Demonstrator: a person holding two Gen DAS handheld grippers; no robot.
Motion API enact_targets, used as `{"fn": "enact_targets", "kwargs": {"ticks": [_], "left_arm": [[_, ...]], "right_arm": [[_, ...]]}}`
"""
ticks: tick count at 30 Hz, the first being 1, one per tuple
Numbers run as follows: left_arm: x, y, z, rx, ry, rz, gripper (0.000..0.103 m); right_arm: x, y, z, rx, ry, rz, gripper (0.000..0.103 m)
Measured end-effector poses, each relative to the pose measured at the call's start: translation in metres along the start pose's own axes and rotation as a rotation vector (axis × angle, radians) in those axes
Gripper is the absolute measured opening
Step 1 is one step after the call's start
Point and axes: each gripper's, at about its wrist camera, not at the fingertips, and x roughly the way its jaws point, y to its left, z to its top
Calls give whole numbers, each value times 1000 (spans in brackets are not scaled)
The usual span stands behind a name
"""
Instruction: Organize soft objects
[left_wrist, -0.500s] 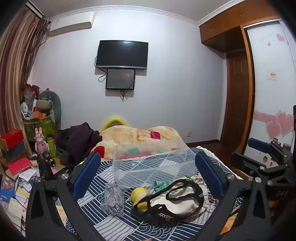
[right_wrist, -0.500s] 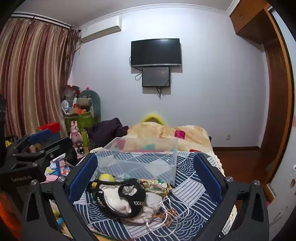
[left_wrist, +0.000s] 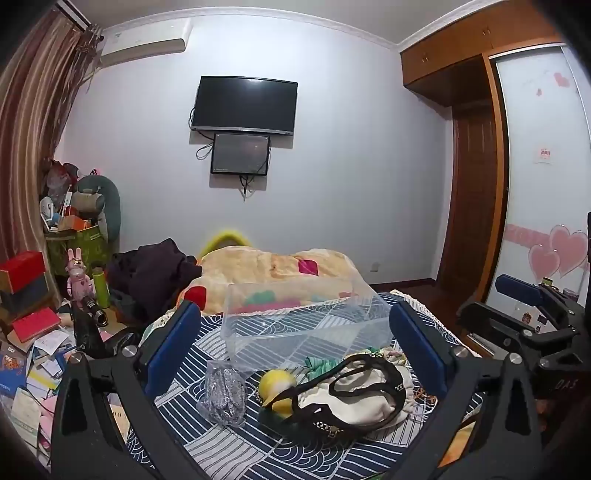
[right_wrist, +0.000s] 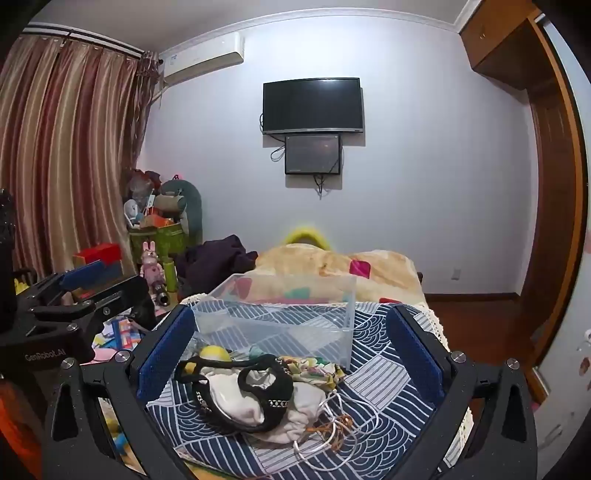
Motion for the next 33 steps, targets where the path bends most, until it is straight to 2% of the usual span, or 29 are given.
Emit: {"fn": "enact_targets", "kwargs": {"ticks": [33], "left_arm": [[-5, 0, -1, 9, 2, -10, 103]], "right_arm": [[-6, -3, 3, -20, -8, -6, 103]]}}
